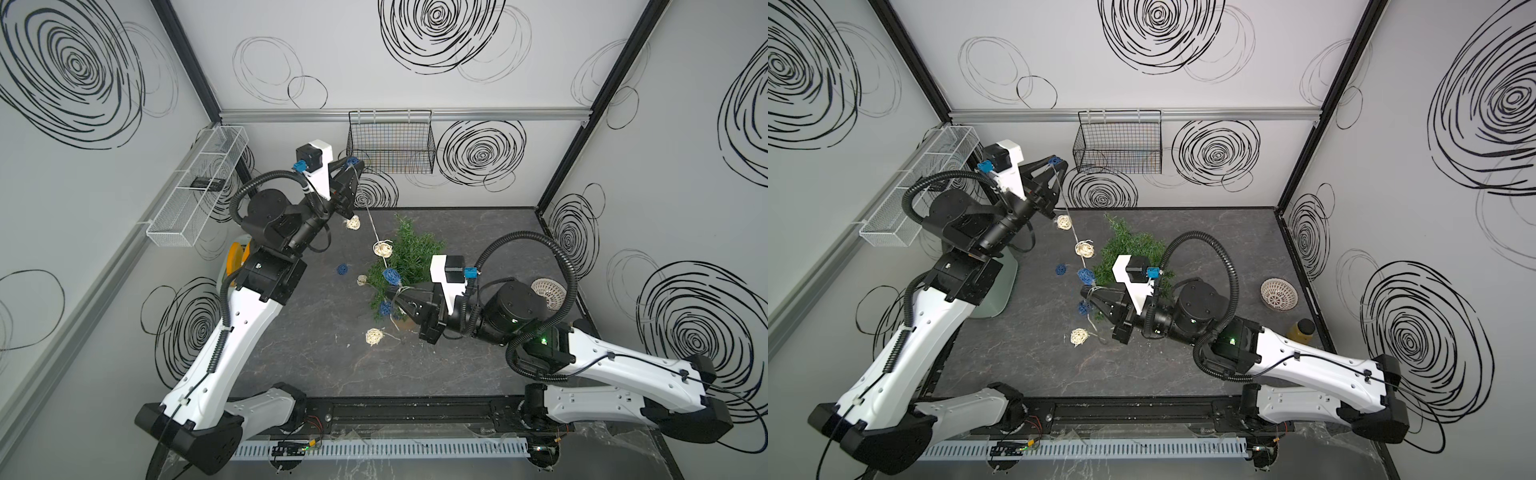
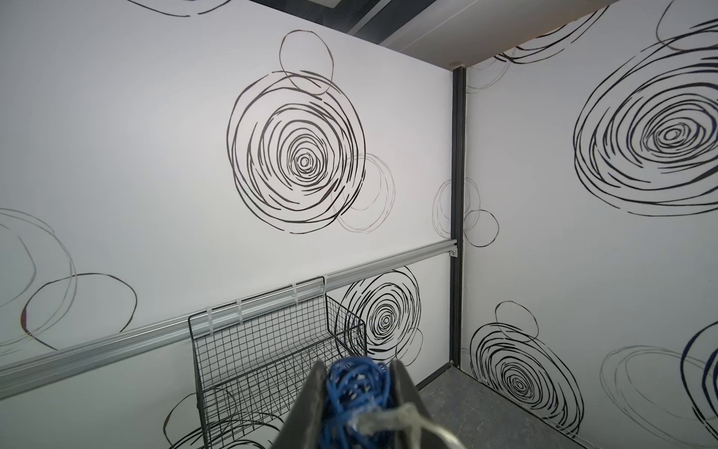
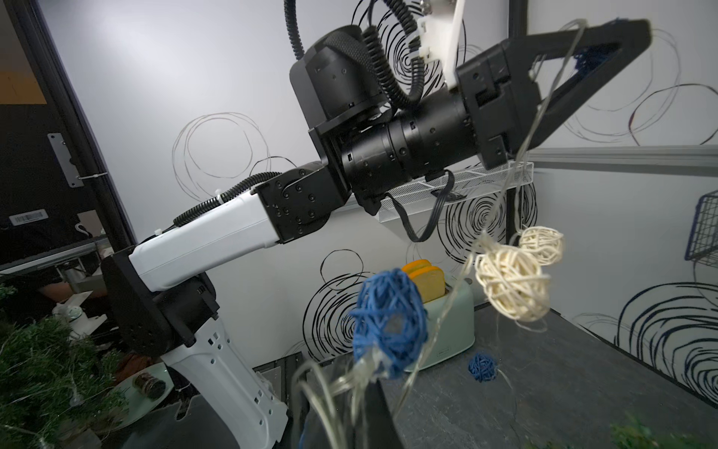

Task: Remove string lights from the small christmas tree
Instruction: Remove the light string from the Christmas tree.

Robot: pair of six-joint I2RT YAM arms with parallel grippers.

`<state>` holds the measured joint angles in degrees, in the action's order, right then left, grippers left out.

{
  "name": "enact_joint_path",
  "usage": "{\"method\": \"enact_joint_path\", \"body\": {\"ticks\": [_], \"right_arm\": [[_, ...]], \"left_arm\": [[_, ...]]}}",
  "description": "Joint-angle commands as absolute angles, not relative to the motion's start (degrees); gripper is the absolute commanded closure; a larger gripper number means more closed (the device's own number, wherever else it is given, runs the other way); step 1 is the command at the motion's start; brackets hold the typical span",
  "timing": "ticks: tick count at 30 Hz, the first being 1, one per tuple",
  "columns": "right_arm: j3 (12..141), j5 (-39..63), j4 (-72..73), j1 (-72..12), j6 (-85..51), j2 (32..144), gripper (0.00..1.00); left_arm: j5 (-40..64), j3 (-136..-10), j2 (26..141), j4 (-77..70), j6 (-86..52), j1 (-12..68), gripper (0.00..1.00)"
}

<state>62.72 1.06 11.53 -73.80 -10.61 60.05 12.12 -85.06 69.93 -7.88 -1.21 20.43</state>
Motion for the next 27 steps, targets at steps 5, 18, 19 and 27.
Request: {"method": "enact_joint_path", "body": {"ticks": [5, 18, 19, 27], "right_arm": [[63.11, 10.59, -1.18, -75.97, -9.66, 61.00, 1.00], [58.10, 12.00, 0.96, -73.85, -10.94, 57.54, 1.00], [57.81, 12.04, 1.02, -73.79, -11.09, 57.29, 1.00], [55.60, 13.01, 1.97, -73.78, -13.00, 56.55, 1.00]], "left_arm": [[1.49, -100.16, 77.10, -17.87, -0.38, 19.68, 0.75], [-0.24, -98.23, 69.48, -14.89, 1.78, 25.16, 0.76], [-0.52, -97.45, 68.11, -14.45, 1.87, 25.18, 0.76], [0.64, -90.53, 59.46, -13.63, -3.00, 25.85, 0.77]]}}
